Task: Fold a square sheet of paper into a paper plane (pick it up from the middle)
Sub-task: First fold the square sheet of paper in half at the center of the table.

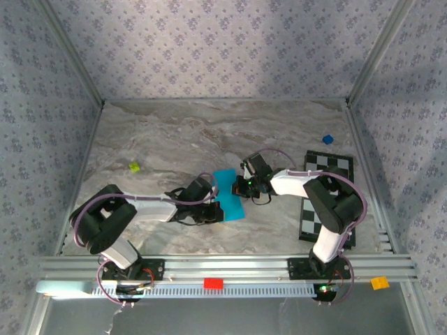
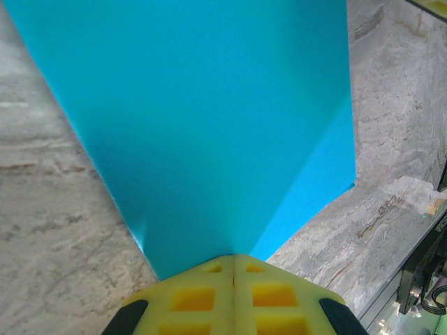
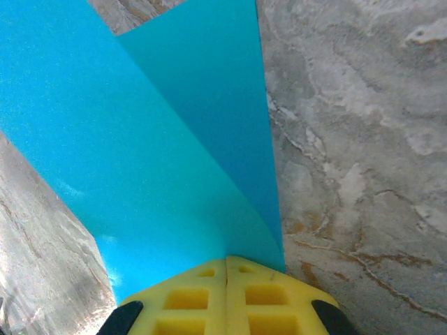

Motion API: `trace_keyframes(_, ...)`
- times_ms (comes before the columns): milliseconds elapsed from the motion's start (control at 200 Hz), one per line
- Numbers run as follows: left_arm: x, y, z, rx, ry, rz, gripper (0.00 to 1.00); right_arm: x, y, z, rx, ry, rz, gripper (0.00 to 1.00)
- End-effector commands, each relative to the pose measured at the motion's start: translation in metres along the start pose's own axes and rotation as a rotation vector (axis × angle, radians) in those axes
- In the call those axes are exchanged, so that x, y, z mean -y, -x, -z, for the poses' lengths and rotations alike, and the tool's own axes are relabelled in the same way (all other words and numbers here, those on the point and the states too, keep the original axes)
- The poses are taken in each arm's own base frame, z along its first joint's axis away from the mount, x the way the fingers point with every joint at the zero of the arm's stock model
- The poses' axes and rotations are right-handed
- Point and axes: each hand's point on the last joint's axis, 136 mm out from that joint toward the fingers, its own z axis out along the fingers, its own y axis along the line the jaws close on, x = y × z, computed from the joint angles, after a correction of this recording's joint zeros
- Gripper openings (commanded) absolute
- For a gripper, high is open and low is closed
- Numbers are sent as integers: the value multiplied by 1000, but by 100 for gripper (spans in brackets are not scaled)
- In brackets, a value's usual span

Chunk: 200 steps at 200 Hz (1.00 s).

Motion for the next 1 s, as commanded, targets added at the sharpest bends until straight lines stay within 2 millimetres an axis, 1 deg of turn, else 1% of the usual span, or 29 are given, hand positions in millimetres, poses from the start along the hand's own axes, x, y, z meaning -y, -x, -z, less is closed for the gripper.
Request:
trace_keyframes(0,-34,-37,-3,-114,100,54,4,81,-52,-12,-134,-285,-89,0)
trace_keyframes(160,-35,-44,-1,-128,86,74,4,81,-51,-11,-126,-283,-90,0)
trace_keyframes(255,-18,-40,2,-116,8,72,4,82,-52,-11,-127,-284,-90,0)
trace_keyframes(310,-6,-33,7,-93,-20,57,4,81,-53,-11,-130,-282,-90,0)
trace_keyframes(425,20,-10,22,-27,-73,28,5,80,-53,-11,-132,-278,-92,0)
trace_keyframes(545,33,14,30,52,-109,35,5,80,-53,-12,-133,-277,-91,0)
trace_keyframes(635,30,28,28,70,-109,59,4,80,-54,-12,-137,-277,-89,0)
trace_keyframes(710,30,36,28,91,-136,72,4,79,-54,-12,-137,-277,-88,0)
trace_keyframes(755,25,39,26,97,-124,83,5,79,-54,-12,-138,-277,-88,0)
trace_keyframes(865,13,36,16,69,-91,93,5,78,-54,-12,-139,-273,-87,0)
trace_keyframes(994,-5,20,3,19,-83,148,4,79,-54,-12,-139,-279,-89,0)
